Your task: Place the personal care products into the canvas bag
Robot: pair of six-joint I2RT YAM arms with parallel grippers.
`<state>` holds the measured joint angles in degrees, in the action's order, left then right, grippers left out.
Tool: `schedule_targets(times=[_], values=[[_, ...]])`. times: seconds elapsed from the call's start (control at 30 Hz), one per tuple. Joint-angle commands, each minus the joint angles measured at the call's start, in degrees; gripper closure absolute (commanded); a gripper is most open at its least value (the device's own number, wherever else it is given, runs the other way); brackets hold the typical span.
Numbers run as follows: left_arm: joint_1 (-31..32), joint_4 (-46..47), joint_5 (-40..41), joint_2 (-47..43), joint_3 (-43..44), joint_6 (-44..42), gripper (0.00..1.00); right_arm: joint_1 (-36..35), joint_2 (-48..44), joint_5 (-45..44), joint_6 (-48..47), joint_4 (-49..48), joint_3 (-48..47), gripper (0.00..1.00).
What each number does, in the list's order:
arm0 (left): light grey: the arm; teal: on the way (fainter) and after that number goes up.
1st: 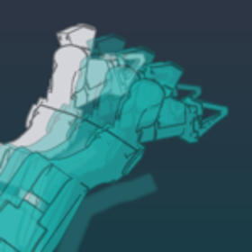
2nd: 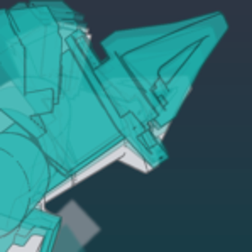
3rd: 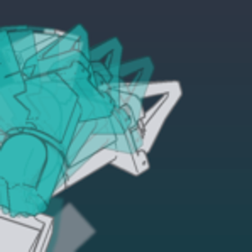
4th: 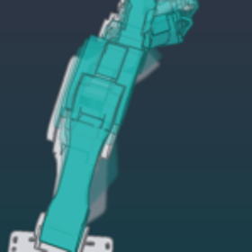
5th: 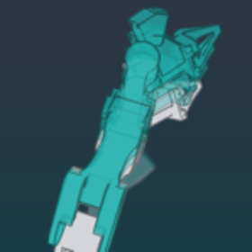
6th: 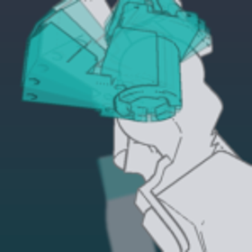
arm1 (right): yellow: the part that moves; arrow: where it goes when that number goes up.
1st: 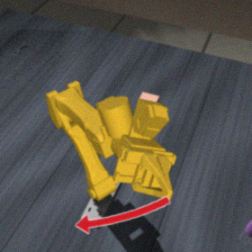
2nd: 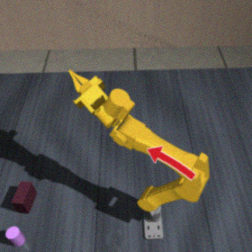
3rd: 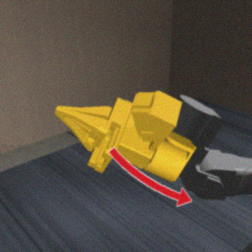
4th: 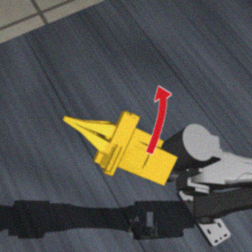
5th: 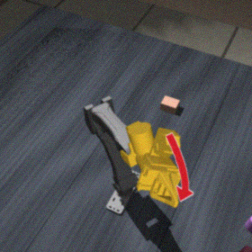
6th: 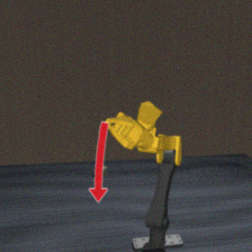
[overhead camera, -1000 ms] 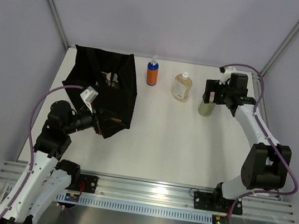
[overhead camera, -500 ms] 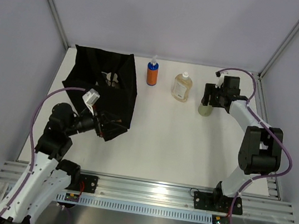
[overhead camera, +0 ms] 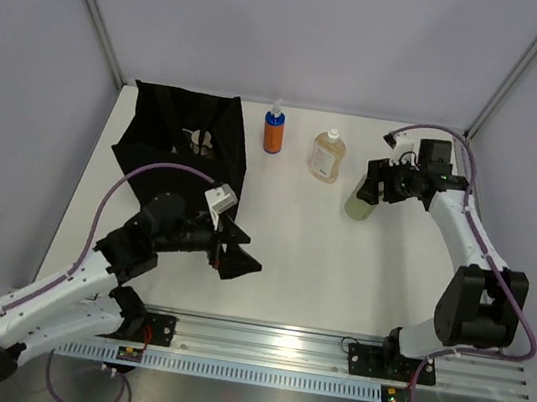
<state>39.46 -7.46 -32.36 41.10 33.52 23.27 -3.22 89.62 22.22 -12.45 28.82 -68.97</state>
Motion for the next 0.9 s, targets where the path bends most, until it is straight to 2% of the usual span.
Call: schedule_targets(times=[0.0, 0.07, 0.17, 0.27, 0.33, 0.37, 0.53, 0.87], values=[[9.9, 6.1, 11.1, 4.1, 5.1, -8.0, 0.01, 1.9, -11.5, 24.2, -14.2, 8.2, -5.0, 1.0], [15.9, 7.2, 14.0, 9.9, 7.1, -13.7, 0.01, 2.0, -13.9, 32.2, -20.5, 16.4, -5.8, 1.0], [19.4, 12.3, 16.4, 16.3, 9.2, -19.6, 0.01, 1.9, -16.6, 40.2, -29.8, 26.5, -5.4, 1.0], [21.4, 20.9, 17.3, 23.1, 10.1, -22.7, 0.01, 2.0, -19.0, 44.6, -39.1, 34.9, -4.2, 1.0], [22.7, 24.9, 21.1, 27.5, 11.4, -24.8, 0.01, 1.9, -20.3, 45.5, -41.8, 39.3, -3.5, 1.0], [23.0, 25.3, 22.9, 29.0, 12.4, -25.7, 0.01, 1.9, -20.8, 45.7, -43.6, 40.2, -2.6, 1.0], [25.1, 29.0, 30.4, 37.2, 17.4, -26.2, 0.01, 1.9, -25.9, 46.4, -40.6, 36.6, 1.5, 1.0], [27.7, 31.5, 29.4, 43.1, 20.9, -24.6, 0.01, 1.4, -26.3, 51.2, -37.0, 33.4, 3.9, 1.0]])
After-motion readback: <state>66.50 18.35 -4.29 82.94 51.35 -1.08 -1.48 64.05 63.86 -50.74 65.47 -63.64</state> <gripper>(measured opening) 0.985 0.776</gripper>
